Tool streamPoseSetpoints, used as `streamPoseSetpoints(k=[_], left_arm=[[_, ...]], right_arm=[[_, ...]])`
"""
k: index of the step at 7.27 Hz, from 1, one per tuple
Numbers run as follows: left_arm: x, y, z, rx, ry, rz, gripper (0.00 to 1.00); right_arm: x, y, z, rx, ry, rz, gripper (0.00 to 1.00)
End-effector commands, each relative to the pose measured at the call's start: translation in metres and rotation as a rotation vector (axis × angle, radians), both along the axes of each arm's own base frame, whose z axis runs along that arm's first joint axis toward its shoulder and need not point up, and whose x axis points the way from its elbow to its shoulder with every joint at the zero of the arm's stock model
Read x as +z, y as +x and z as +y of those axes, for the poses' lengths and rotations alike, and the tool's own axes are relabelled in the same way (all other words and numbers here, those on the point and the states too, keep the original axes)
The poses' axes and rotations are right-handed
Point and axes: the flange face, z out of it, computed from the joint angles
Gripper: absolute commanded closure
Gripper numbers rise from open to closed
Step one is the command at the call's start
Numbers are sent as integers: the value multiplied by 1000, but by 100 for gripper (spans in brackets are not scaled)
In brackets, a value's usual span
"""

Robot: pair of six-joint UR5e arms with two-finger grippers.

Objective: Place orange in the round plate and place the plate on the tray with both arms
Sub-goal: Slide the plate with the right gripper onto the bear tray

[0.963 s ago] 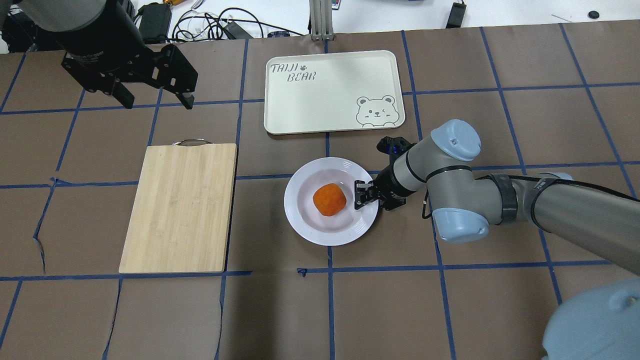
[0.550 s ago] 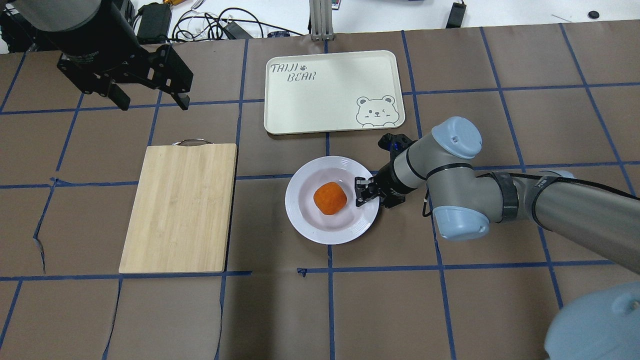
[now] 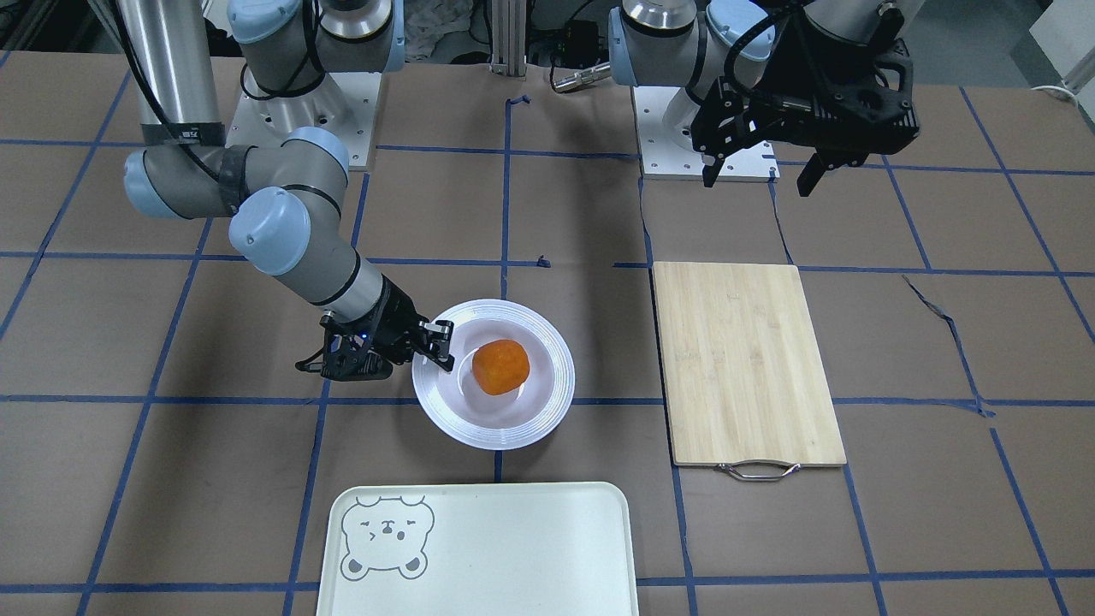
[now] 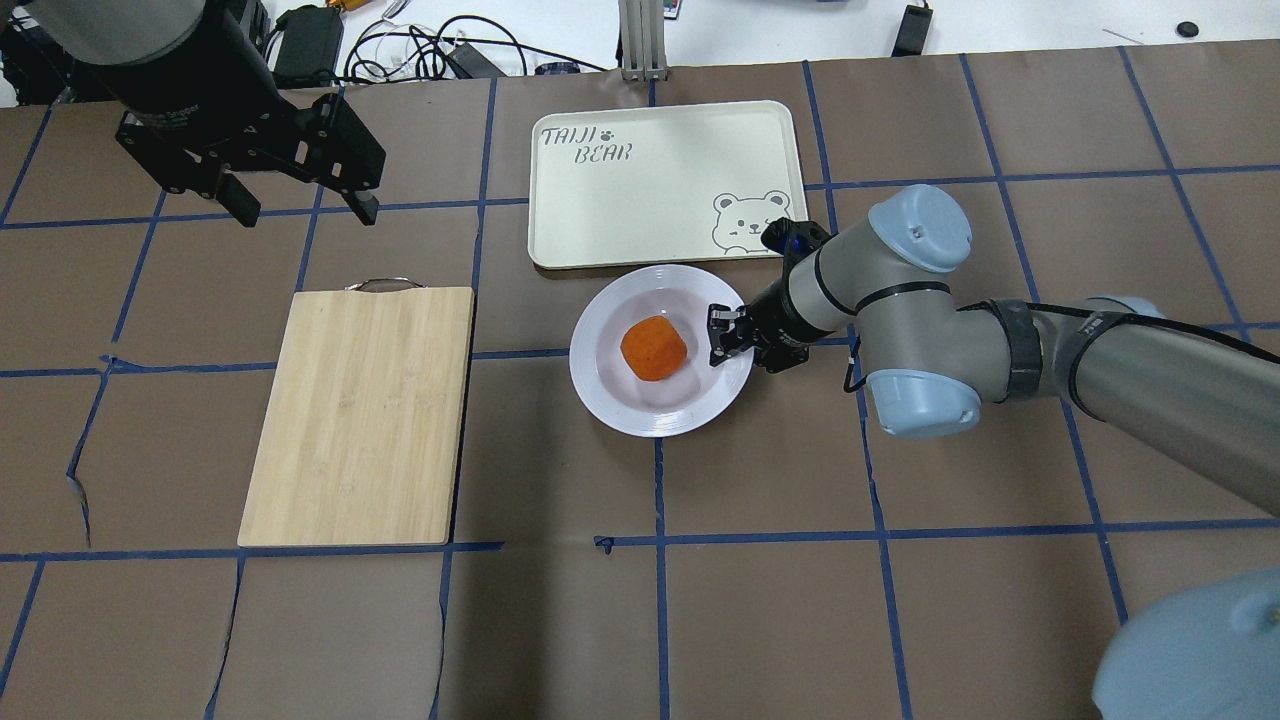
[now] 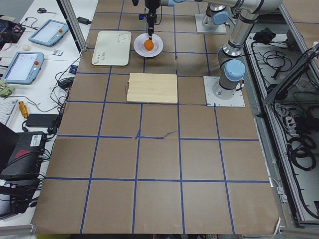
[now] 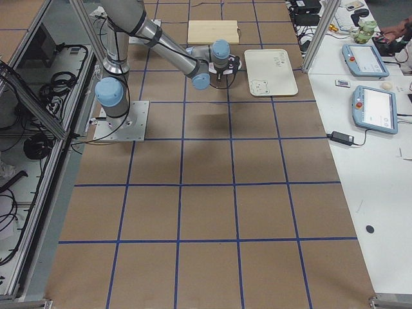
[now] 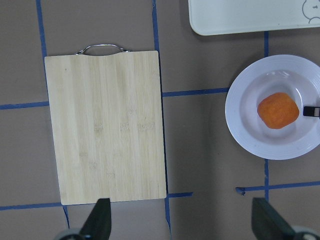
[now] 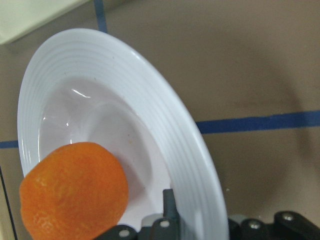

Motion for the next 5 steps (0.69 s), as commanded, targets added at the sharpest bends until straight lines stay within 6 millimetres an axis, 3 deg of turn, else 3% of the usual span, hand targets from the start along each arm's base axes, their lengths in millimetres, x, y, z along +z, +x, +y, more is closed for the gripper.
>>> streamPoseSetpoints(k=[1,3,5], left_arm=[[-3,1,2,3,9,2,0],[-6,-1,0,-3,14,2,0],[-5,-1,0,-5,12,2,0]], right_arm=[[35,-2,-39,-33,-31,-9,86],[76,1,-111,-80,-49,-15,85],[47,3,-195,-89,-68,-20,84]])
